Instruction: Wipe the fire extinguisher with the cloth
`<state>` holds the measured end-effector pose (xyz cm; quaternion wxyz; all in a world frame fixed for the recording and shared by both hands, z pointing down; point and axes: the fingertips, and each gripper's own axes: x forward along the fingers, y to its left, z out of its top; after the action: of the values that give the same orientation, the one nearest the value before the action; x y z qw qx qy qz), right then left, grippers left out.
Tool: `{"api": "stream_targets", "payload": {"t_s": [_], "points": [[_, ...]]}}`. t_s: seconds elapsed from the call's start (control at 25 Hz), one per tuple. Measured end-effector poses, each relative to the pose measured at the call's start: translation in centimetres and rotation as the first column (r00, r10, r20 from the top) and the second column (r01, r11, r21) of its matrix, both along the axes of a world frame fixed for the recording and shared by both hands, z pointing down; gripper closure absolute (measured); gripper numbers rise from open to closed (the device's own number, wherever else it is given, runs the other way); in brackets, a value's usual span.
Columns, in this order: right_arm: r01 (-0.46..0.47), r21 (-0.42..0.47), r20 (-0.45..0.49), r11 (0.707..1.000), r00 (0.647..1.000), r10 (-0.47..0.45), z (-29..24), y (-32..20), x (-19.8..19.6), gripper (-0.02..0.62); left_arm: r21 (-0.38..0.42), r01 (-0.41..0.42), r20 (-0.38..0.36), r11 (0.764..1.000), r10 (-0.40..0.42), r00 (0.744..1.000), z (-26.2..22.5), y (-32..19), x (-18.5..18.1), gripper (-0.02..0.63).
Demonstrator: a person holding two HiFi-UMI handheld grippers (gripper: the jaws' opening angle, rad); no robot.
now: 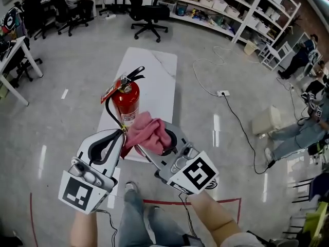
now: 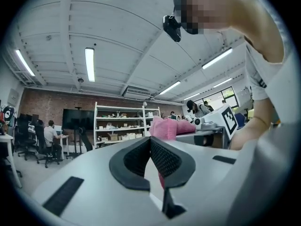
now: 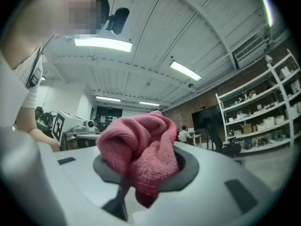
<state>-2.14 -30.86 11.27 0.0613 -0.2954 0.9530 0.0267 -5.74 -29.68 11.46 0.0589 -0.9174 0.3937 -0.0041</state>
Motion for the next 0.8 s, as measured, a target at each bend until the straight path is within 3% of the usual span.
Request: {"api": "stream_targets", "payload": {"t_s": [0.28,0.8], "points": [[0.005,0.000,-0.011,1.000,1.000,-0.005,-6.8,6.1,1.3,0.457,0.053,0.002,-0.009,0.999,-0.002,1.000,-8.2,5.7,1.3,0.598],[0.003,0.011,-0.052,1.000,0.999,-0.003,-9.0,11.6,3.6,0.457,0.016,-0.001,-0.025,1.000,0.002,1.000,-9.5,12.5,3.7,0.598]]}}
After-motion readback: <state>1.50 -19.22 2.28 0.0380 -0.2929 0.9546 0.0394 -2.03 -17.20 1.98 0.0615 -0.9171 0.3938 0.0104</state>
